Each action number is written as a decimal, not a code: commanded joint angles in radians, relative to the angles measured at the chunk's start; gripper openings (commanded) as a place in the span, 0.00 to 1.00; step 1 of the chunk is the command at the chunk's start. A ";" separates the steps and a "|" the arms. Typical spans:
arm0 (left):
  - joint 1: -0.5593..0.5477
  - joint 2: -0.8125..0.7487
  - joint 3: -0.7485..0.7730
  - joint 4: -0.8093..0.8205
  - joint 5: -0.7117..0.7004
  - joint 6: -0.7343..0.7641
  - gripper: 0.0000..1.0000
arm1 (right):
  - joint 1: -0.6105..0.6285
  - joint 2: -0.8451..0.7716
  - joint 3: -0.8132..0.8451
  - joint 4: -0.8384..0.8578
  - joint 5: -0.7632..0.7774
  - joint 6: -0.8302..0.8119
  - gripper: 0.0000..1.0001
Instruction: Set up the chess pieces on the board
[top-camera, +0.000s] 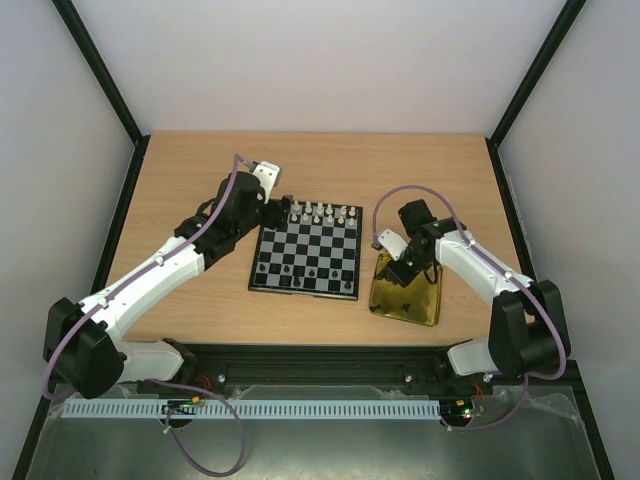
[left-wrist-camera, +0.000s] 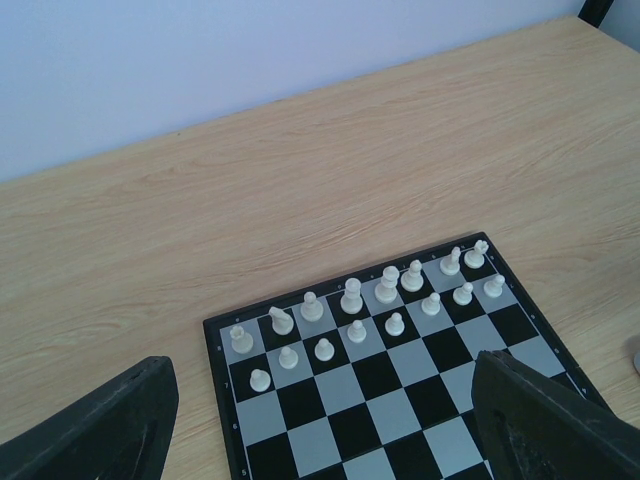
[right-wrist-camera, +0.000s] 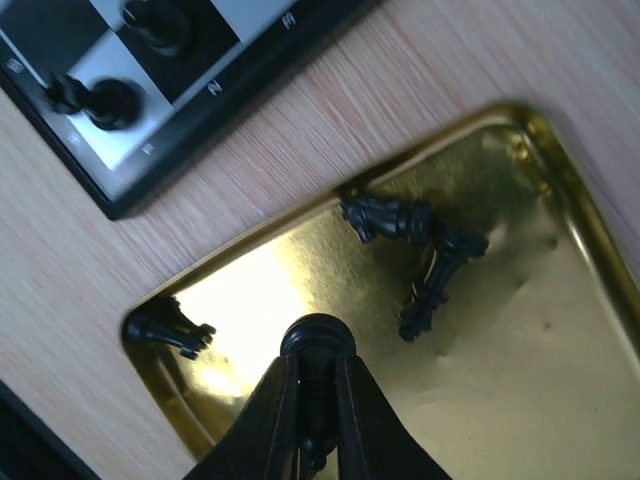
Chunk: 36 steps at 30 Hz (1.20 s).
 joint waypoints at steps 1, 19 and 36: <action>-0.004 -0.007 0.029 -0.008 -0.011 0.013 0.84 | 0.005 -0.001 0.074 -0.092 -0.103 -0.010 0.02; 0.109 0.007 0.052 -0.030 0.052 -0.090 0.84 | 0.353 0.127 0.349 -0.115 -0.014 -0.017 0.04; 0.115 -0.017 0.051 -0.034 0.025 -0.074 0.85 | 0.536 0.416 0.460 -0.080 0.105 -0.016 0.04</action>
